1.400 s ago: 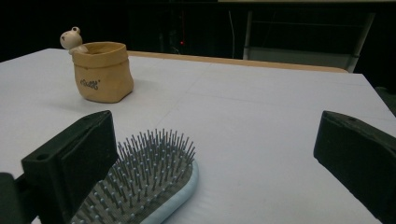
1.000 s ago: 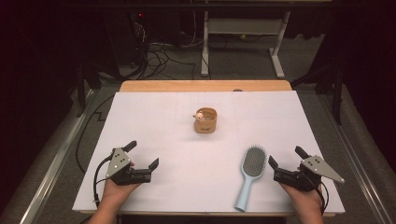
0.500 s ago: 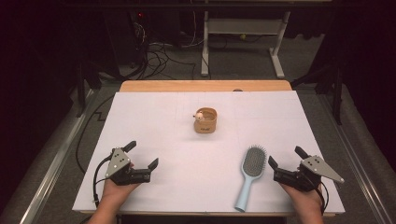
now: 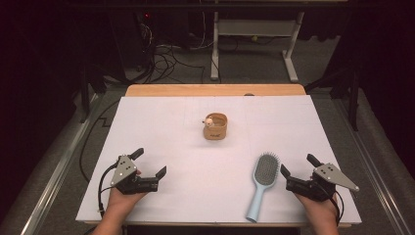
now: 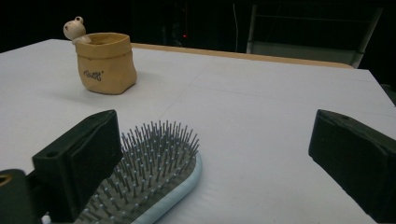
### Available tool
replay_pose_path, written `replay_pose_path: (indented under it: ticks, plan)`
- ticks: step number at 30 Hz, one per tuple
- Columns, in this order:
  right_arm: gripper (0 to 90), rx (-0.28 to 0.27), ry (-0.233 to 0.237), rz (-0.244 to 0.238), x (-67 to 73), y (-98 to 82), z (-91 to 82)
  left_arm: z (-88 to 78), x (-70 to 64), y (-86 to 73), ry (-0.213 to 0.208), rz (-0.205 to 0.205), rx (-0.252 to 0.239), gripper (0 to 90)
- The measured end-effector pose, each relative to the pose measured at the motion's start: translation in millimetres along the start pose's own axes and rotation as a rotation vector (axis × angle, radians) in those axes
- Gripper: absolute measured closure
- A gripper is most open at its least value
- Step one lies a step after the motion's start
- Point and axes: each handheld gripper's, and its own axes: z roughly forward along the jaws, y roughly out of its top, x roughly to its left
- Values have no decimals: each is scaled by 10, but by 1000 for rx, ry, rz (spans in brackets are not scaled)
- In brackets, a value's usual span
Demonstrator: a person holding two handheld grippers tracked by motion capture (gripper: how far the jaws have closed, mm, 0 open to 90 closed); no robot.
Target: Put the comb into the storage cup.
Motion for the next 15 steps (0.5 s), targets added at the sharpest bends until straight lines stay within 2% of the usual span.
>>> replay_pose_path:
  ticks: [11,14,15]
  plan:
    - [220,4,-3,11,-5,-10,-20,-14,12,-5,-2,-10,-17,1]
    - [288,5,-1,13,-7,-10,-26,-18,14,-3,-7,-12,-22,2]
    - [335,8,2,17,-7,-10,-29,-19,14,-3,-7,-13,-24,2]
